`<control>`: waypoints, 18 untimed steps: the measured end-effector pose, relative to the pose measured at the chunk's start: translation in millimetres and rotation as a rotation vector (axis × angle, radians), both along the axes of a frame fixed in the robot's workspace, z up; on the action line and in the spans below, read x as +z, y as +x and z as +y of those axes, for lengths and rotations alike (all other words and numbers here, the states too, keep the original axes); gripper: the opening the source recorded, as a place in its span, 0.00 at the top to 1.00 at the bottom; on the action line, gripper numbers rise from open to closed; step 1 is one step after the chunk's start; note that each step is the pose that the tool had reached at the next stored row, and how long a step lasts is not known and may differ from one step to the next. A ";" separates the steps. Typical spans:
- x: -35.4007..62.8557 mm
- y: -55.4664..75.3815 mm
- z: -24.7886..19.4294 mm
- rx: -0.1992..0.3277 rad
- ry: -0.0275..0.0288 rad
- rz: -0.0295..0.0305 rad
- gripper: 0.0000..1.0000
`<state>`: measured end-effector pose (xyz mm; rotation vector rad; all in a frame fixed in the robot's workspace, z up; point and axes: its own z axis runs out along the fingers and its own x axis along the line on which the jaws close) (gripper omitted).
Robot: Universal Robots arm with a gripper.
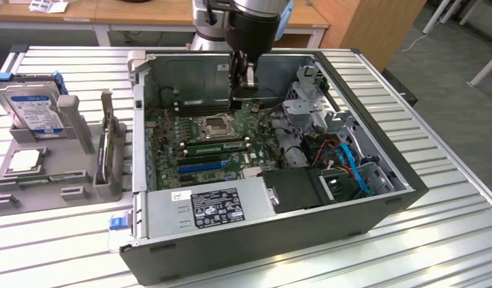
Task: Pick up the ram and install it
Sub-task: 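Press down the ram until it locks into place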
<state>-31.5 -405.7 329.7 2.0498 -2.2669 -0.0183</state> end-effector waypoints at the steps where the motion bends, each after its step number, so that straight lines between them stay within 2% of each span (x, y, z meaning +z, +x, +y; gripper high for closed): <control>1: 0.0 0.0 0.0 -0.014 0.0000 -0.0018 0.89; 4: -0.1 0.0 0.1 -0.057 -0.0005 -0.0054 0.89; 10: -0.5 -0.1 0.0 -0.137 -0.0055 -0.0096 0.89; 18: -0.8 0.0 0.1 -0.276 -0.0062 -0.0099 0.89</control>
